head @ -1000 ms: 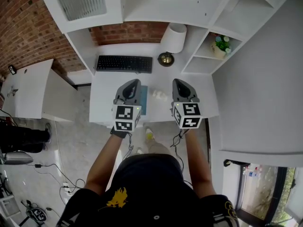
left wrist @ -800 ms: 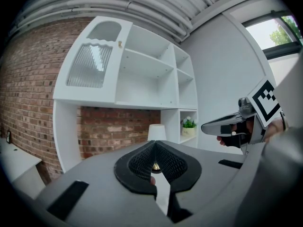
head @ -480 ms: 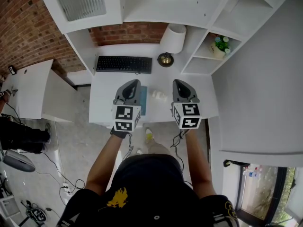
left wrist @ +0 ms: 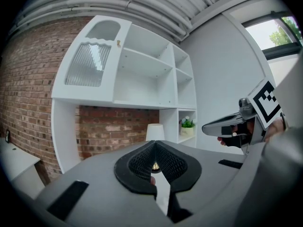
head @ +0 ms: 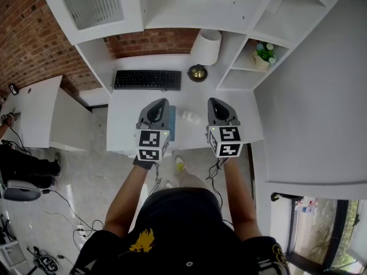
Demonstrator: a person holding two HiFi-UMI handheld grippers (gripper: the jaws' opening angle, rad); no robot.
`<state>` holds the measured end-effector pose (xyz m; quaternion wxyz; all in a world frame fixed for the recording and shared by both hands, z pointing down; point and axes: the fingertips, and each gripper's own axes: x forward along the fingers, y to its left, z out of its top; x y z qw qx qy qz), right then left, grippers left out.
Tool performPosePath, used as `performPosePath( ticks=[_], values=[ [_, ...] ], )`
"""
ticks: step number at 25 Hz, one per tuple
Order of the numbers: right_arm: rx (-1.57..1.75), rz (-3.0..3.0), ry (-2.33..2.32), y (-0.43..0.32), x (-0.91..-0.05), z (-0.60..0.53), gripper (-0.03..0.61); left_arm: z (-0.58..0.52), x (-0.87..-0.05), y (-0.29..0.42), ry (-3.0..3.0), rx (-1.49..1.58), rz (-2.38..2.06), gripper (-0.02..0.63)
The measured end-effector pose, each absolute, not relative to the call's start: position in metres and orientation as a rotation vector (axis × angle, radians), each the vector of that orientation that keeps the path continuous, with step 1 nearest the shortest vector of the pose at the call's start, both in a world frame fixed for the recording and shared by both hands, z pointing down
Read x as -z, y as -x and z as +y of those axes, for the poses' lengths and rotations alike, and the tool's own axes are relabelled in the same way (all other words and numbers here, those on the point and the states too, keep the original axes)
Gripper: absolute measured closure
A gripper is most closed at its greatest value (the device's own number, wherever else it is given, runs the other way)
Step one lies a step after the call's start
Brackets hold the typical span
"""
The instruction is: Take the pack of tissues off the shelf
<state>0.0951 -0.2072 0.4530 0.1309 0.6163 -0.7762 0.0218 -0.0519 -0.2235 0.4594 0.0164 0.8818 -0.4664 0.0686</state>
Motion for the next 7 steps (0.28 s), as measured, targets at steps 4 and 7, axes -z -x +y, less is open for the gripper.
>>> performPosePath(
  ticks=[4, 7],
  values=[
    [-0.065, -2.253, -1.793, -0.0970, -0.4546, -0.2064, 0.577, -0.2236, -0.4607, 0.0506, -2.743, -0.208, -1.447, 0.597],
    [-0.073, -2.249, -1.785, -0.0977, -0.4582, -0.2017, 0.577, -0.2198, -0.4656, 0.0513, -2.731, -0.214, -1.446, 0.597]
  ],
)
